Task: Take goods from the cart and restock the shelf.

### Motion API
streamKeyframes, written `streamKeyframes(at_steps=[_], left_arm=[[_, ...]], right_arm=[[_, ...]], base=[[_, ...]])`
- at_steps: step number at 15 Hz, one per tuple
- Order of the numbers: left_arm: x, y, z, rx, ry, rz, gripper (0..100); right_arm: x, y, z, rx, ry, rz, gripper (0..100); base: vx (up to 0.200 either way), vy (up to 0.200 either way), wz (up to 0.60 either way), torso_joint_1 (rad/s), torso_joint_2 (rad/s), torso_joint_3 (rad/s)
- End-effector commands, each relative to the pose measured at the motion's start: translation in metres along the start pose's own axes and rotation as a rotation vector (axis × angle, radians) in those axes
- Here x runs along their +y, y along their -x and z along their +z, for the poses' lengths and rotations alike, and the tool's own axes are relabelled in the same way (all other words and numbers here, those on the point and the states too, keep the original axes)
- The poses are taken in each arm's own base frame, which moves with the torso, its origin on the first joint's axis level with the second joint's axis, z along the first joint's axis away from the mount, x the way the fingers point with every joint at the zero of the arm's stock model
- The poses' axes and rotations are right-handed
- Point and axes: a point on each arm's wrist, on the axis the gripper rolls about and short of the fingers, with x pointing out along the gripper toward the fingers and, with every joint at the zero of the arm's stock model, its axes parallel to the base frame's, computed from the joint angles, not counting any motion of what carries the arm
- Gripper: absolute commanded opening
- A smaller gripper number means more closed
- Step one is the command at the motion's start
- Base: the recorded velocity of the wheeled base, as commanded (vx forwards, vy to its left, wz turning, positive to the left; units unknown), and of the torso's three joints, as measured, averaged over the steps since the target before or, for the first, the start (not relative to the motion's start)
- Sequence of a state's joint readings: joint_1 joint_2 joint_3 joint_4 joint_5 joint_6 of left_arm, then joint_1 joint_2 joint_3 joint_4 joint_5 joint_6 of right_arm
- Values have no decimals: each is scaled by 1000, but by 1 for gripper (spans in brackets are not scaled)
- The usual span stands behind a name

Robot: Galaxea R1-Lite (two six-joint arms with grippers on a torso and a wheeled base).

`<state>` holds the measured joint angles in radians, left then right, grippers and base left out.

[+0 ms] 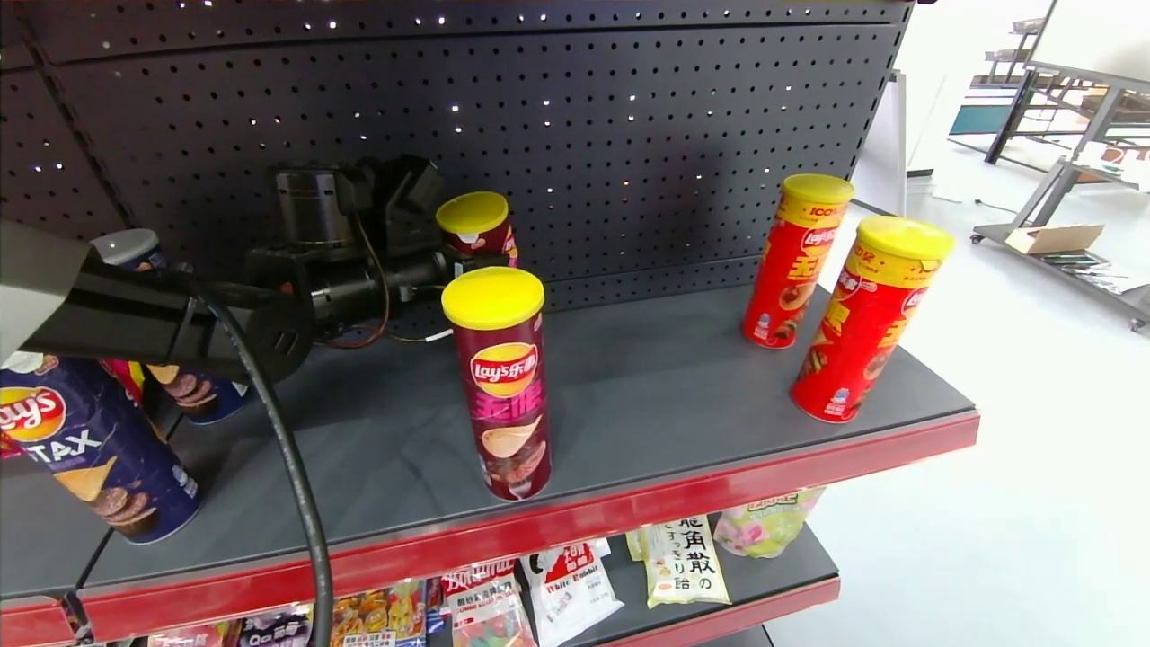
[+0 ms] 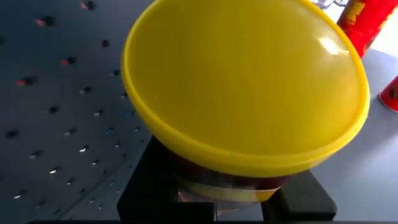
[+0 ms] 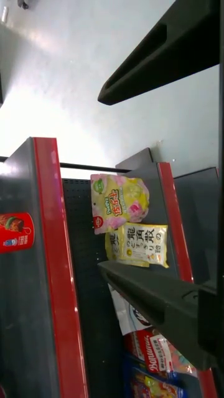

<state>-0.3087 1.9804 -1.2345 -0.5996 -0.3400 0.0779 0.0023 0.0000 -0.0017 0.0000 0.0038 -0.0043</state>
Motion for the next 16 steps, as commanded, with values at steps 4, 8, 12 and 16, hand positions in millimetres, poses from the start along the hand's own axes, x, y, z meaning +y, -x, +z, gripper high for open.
streamKeyframes(at_steps=[4, 8, 12, 16], left_arm=[[-1, 6, 8, -14, -4, -1, 0], [-6, 19, 15, 26, 9, -10, 0], [-8, 16, 11, 33, 12, -16, 0], [-14, 11, 9, 40, 12, -35, 0]], right_arm=[[0, 0, 0, 2, 0, 2, 100], [0, 0, 0, 2, 0, 2, 100], [0, 0, 0, 3, 0, 2, 100], [0, 0, 0, 2, 0, 2, 100]], base=[[0, 0, 0, 0, 0, 0], [0, 0, 0, 0, 0, 0], [0, 0, 0, 0, 0, 0], [0, 0, 0, 0, 0, 0]])
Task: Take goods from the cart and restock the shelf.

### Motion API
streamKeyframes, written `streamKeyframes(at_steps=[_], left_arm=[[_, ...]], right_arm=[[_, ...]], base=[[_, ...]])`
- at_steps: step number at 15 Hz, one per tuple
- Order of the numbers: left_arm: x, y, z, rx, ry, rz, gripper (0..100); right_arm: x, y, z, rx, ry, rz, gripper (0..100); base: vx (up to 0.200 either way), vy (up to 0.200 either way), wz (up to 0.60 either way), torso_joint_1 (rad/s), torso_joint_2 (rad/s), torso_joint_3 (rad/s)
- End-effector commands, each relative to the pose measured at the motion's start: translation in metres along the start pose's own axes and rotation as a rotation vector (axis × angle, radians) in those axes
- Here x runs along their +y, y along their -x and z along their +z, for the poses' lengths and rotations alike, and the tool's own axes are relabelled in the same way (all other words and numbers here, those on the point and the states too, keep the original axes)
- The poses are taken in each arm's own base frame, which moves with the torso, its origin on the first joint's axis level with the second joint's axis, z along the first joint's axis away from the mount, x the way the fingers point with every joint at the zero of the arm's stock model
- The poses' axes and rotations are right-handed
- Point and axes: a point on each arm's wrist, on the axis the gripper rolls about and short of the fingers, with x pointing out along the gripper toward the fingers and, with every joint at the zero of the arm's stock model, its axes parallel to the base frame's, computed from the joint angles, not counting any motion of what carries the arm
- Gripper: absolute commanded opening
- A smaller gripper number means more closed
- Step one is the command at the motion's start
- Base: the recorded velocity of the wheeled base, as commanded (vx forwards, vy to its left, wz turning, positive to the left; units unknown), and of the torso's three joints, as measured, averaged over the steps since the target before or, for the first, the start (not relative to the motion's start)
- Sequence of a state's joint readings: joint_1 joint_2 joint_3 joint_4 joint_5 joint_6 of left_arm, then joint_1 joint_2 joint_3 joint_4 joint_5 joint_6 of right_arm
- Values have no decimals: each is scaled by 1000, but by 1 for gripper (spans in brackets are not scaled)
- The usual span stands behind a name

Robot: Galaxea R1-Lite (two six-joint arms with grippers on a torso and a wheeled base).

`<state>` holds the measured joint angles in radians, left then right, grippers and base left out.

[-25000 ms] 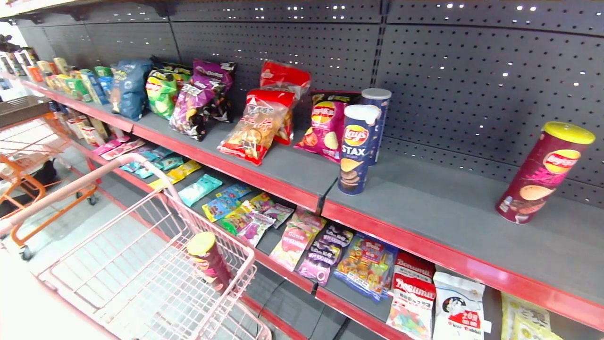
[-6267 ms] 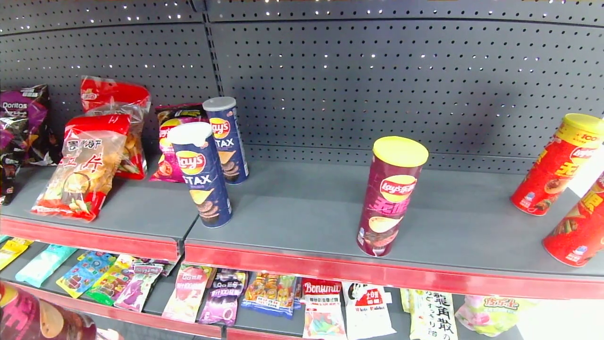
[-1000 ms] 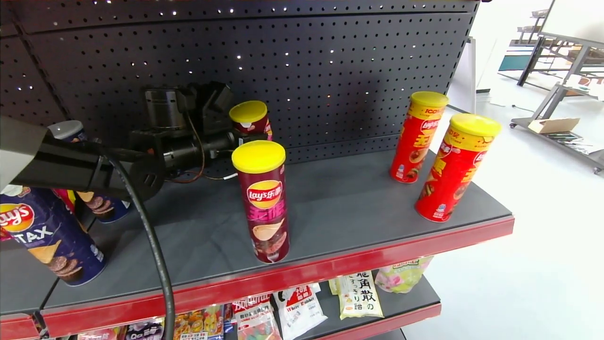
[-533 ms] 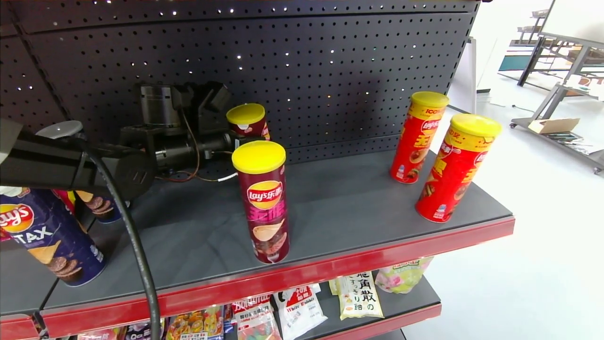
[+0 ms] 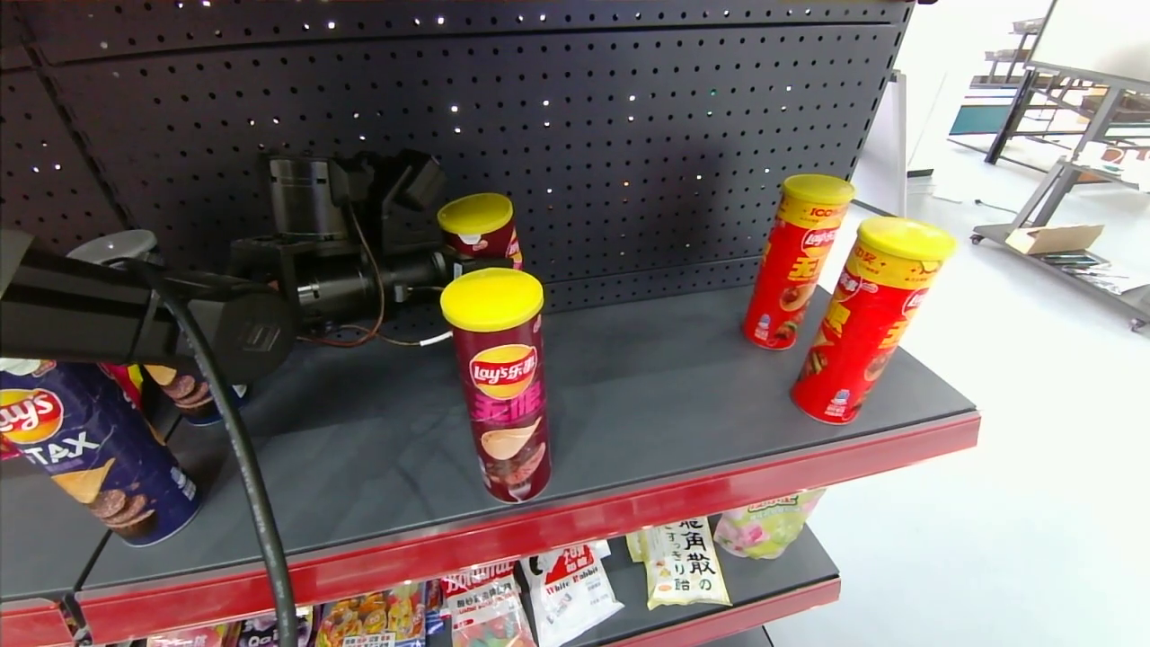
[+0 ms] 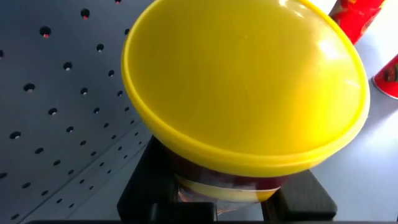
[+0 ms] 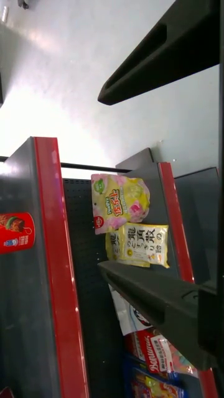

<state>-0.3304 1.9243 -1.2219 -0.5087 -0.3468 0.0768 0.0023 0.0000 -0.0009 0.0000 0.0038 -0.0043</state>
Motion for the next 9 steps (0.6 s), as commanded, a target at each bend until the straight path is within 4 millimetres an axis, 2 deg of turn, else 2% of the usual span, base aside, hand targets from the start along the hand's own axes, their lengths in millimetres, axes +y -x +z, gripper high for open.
streamKeyframes(at_steps=[1, 9], left_arm=[[-1, -2, -2, 4, 1, -4, 0], [0, -5, -9, 28, 10, -6, 0]], right_arm=[[0, 0, 0, 2, 0, 2, 100], [0, 0, 0, 1, 0, 2, 100]], base=[[0, 0, 0, 0, 0, 0], [0, 0, 0, 0, 0, 0]])
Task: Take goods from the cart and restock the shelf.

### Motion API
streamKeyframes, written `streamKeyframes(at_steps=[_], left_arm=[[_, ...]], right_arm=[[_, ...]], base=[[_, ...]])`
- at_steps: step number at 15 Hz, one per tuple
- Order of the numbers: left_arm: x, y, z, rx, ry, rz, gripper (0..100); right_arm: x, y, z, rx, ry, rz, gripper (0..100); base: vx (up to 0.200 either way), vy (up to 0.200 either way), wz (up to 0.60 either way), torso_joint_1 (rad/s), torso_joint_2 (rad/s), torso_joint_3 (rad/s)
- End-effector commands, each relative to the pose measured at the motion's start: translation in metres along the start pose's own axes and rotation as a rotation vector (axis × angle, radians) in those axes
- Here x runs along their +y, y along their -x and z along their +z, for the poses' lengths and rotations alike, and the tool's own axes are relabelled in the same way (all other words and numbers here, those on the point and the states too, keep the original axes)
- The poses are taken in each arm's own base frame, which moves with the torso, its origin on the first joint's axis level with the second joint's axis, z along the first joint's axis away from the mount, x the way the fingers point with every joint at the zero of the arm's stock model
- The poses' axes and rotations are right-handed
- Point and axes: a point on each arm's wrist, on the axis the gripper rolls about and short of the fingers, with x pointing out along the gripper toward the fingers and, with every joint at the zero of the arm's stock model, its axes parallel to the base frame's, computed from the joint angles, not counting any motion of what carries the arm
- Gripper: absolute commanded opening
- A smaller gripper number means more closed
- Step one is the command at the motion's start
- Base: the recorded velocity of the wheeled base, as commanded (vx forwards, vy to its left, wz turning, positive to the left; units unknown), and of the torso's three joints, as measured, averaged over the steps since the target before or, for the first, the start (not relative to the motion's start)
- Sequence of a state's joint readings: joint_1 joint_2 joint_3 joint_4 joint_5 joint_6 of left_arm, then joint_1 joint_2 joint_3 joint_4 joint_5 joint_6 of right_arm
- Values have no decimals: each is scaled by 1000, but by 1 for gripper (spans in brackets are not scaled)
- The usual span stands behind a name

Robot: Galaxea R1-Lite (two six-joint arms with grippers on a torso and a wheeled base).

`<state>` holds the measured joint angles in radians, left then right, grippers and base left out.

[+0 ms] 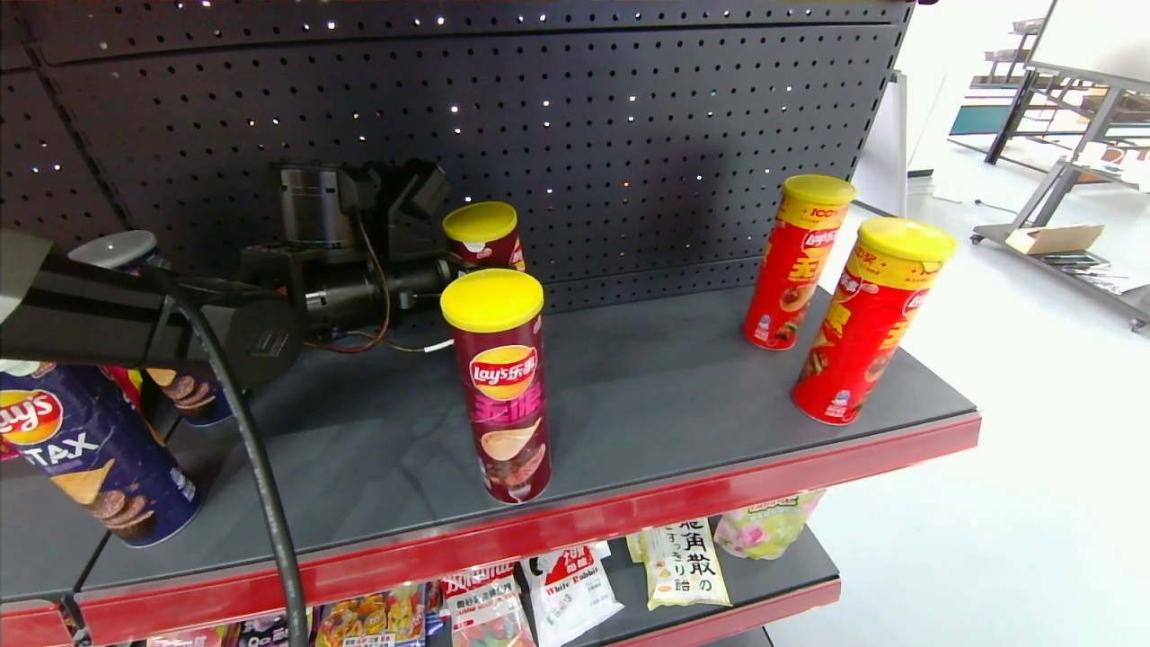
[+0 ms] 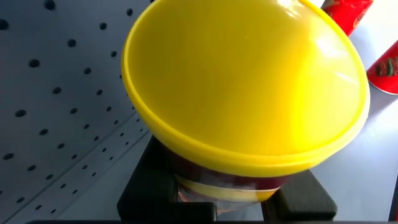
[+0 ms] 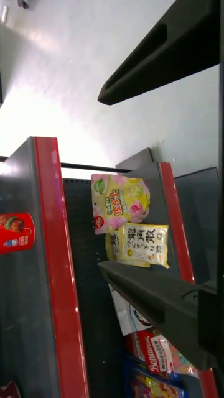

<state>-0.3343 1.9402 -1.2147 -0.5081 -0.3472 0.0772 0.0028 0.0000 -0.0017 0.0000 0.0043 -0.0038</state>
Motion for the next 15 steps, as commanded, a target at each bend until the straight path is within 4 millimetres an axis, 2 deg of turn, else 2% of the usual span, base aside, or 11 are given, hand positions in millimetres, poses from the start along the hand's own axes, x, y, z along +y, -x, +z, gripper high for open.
streamKeyframes(at_steps=[1, 5, 6, 11, 15], left_arm=[[0, -1, -2, 6, 1, -2, 0], [-1, -1, -7, 22, -3, -3, 0], [0, -1, -7, 22, -11, -2, 100], [-1, 4, -5, 19, -12, 3, 100], [-3, 26, -8, 34, -5, 17, 100]], right_arm=[[0, 0, 0, 3, 1, 1, 100], [0, 0, 0, 2, 1, 1, 100], [0, 0, 0, 2, 1, 1, 100], [0, 0, 0, 3, 1, 1, 100], [0, 0, 0, 2, 1, 1, 100]], base=[[0, 0, 0, 0, 0, 0], [0, 0, 0, 0, 0, 0], [0, 0, 0, 0, 0, 0], [0, 0, 0, 0, 0, 0], [0, 0, 0, 0, 0, 0]])
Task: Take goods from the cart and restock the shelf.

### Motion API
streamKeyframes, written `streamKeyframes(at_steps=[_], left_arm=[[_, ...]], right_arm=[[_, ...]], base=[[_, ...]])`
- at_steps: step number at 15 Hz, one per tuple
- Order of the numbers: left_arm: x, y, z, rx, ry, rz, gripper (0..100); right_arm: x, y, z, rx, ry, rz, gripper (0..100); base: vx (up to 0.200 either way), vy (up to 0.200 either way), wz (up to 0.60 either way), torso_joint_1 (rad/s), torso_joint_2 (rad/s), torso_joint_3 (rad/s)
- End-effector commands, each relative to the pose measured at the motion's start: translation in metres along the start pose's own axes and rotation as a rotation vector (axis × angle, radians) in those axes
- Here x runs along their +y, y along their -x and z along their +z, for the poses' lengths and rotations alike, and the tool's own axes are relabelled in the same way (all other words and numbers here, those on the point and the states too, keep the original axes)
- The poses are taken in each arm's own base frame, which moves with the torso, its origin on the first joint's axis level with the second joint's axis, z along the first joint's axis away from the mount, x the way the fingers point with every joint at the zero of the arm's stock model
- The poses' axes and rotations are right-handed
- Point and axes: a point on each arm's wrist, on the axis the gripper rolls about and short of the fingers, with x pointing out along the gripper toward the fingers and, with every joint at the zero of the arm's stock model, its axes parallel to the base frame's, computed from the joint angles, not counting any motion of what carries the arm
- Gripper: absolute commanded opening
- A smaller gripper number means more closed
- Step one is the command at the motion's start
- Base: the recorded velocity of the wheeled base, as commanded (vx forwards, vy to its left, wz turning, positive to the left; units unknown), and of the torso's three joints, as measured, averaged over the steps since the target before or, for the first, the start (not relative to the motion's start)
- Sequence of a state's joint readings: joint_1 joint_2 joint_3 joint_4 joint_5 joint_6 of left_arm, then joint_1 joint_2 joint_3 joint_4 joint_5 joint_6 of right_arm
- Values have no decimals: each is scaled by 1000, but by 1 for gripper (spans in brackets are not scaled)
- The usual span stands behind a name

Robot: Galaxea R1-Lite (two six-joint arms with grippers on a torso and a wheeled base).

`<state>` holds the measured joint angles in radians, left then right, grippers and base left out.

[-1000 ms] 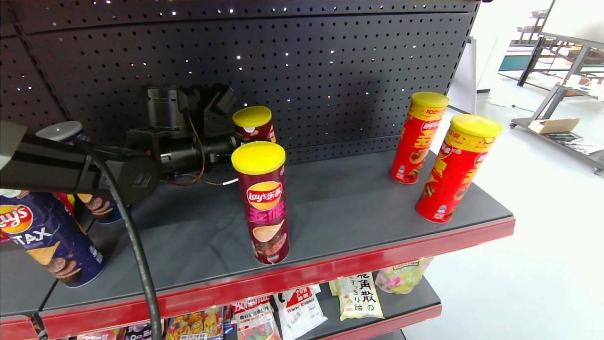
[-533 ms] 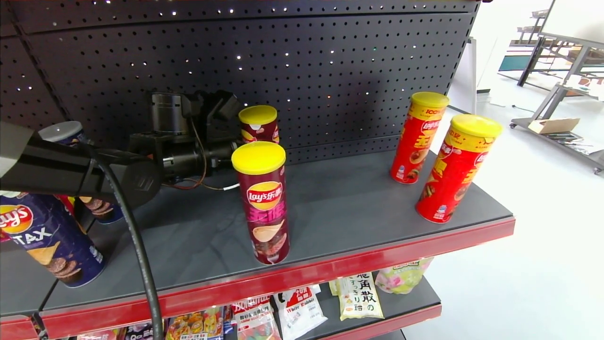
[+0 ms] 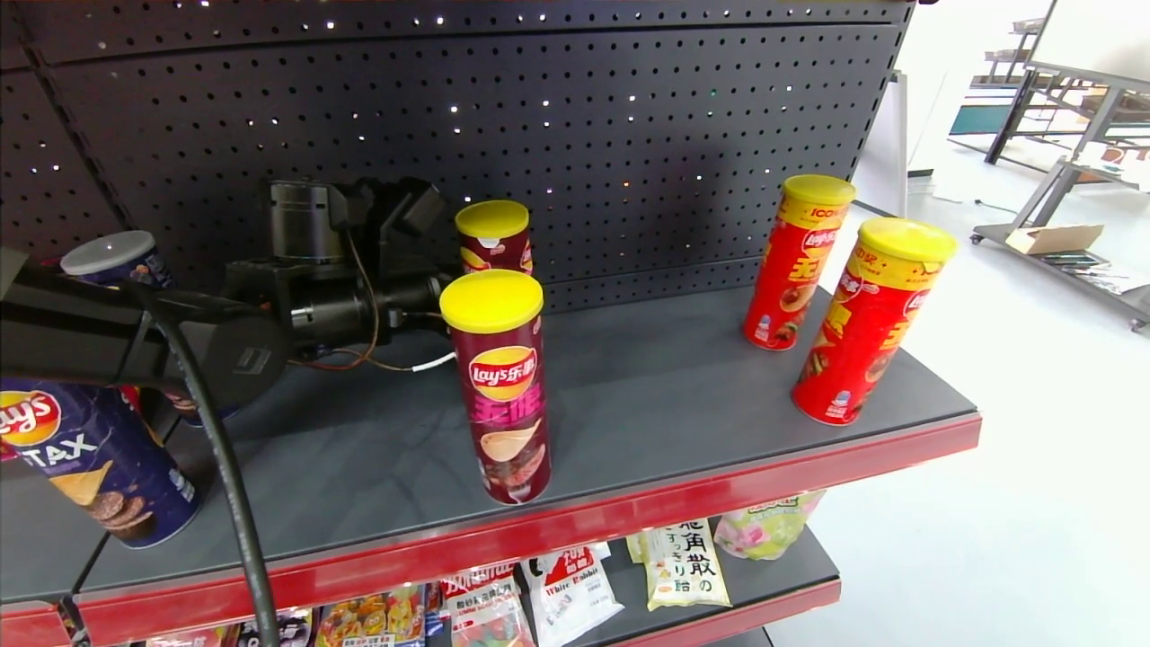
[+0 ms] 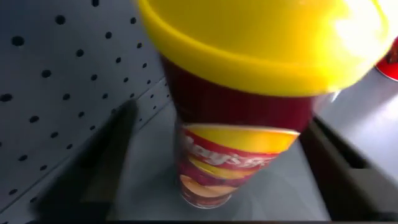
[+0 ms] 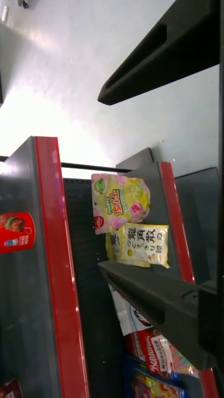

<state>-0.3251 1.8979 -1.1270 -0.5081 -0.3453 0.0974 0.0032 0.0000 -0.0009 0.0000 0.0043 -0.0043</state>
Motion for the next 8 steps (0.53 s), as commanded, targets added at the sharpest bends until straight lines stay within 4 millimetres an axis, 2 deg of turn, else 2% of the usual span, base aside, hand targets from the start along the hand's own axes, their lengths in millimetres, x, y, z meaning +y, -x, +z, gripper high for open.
streamKeyframes(at_steps=[1, 3, 6, 8], left_arm=[[2, 23, 1, -3, 4, 27, 100], [3, 36, -1, 1, 9, 42, 100], [-6, 73, -10, 21, 21, 62, 100], [-21, 104, -22, 41, 29, 57, 100]], right_arm=[[0, 0, 0, 1, 0, 0, 100], [0, 0, 0, 1, 0, 0, 100], [0, 0, 0, 2, 0, -1, 100], [0, 0, 0, 1, 0, 0, 100]], base=[[0, 0, 0, 0, 0, 0], [0, 0, 0, 0, 0, 0], [0, 0, 0, 0, 0, 0], [0, 0, 0, 0, 0, 0]])
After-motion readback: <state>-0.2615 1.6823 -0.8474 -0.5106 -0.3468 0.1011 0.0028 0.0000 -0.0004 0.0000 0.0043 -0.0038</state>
